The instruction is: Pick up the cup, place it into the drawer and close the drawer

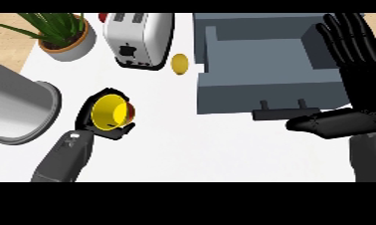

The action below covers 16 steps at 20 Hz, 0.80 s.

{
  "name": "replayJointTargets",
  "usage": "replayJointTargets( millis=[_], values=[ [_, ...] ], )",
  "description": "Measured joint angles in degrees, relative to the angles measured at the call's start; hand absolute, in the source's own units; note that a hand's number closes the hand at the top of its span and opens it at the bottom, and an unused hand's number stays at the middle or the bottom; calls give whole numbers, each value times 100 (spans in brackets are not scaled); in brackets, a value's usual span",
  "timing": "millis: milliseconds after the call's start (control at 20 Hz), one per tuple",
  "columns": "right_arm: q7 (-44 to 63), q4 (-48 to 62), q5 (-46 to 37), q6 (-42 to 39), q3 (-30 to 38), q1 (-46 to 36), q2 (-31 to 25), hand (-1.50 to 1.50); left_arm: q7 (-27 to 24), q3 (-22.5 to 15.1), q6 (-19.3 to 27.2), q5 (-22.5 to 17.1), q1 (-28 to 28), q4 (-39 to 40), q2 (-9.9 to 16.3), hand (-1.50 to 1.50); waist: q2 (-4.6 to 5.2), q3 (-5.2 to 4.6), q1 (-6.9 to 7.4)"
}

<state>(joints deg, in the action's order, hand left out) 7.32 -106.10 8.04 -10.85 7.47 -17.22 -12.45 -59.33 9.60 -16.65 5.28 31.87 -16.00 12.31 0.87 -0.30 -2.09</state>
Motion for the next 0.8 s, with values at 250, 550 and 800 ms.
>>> replayJointTargets(
  millis=[250,550,800],
  values=[
    [-62,105,60,-42,91,4,-34,-150,-141,413,204,-405,23,-123,-154,150,-8,5,43],
    [-101,15,3,-55,69,167,-27,-150,-209,895,619,-871,-4,-412,-360,150,-52,18,119],
    [49,-79,4,-36,110,179,-76,-150,59,776,737,-892,390,-877,-551,150,-81,26,162]
  ],
)
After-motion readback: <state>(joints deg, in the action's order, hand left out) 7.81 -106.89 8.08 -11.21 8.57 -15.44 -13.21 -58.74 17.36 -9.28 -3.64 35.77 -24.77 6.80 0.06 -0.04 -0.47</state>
